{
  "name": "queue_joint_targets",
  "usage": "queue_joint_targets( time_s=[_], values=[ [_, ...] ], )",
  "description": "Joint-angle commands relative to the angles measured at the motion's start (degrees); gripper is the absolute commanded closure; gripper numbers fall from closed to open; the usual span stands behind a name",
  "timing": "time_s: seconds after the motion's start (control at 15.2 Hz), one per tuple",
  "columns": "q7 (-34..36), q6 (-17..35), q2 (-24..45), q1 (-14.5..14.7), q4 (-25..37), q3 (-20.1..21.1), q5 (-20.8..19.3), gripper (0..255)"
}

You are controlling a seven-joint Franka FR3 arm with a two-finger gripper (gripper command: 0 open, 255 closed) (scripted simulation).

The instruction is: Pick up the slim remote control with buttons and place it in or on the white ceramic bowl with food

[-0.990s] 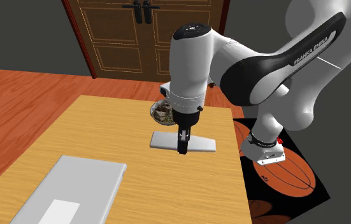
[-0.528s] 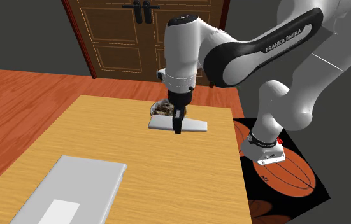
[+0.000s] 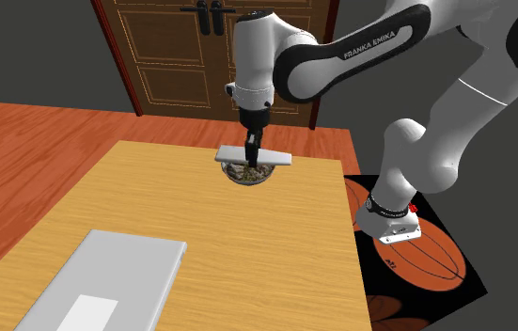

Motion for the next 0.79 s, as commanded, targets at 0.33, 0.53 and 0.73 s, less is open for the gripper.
queue_joint_targets(
  time_s=[0.33, 0.53, 0.73],
  values=[
    [-9.0, 0.5, 5.0, -3.8, 4.5, -6.0, -1.8, 255],
    [-9.0, 2.8, 5.6, -3.8, 2.8, -6.1, -1.8, 255],
    [-9.0, 5.2, 6.4, -3.8, 1.1, -6.1, -1.8, 255]
  ],
)
